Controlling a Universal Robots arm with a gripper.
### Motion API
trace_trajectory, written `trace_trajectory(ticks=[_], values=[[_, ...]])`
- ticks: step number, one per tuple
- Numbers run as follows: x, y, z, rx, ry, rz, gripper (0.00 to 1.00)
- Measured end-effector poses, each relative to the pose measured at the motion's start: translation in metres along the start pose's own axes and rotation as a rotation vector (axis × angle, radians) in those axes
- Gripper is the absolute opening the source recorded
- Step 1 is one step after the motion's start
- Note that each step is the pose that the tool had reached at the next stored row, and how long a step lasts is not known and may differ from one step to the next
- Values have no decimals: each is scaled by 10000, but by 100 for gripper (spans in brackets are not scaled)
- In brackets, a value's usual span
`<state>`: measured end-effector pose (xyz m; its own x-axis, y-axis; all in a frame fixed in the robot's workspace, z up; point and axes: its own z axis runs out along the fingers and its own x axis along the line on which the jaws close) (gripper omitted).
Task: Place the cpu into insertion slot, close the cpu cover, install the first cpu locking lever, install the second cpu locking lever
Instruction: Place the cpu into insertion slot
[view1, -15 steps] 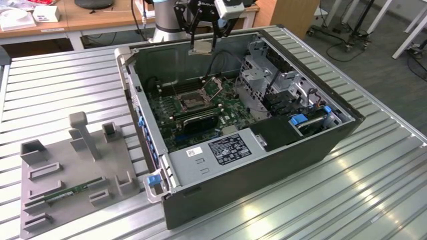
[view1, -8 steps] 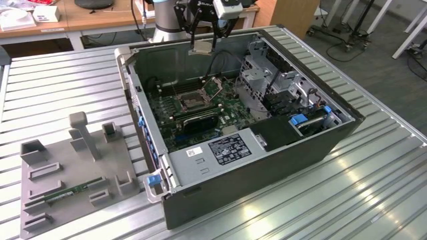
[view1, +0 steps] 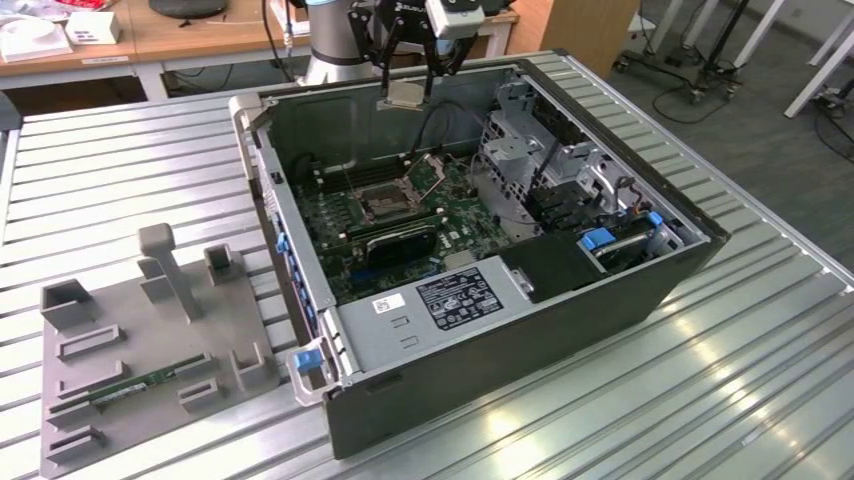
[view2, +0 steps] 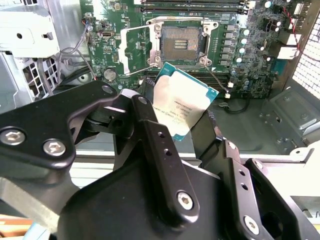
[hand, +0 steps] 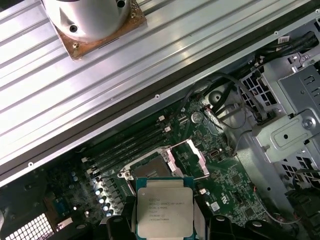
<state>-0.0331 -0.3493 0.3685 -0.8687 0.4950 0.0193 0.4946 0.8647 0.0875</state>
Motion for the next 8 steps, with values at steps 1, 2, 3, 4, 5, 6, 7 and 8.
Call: trace_trajectory(ticks=[1, 2, 3, 4, 5, 6, 7, 8], values=[[0, 0, 0, 0, 0, 0, 54], [0, 0, 0, 0, 0, 1, 54], [0, 0, 0, 0, 0, 1, 54], [0, 0, 0, 0, 0, 1, 54], [0, 0, 0, 0, 0, 2, 54], [0, 0, 0, 0, 0, 7, 54], [0, 0, 0, 0, -2, 19, 54], [0, 0, 0, -1, -4, 41, 54]])
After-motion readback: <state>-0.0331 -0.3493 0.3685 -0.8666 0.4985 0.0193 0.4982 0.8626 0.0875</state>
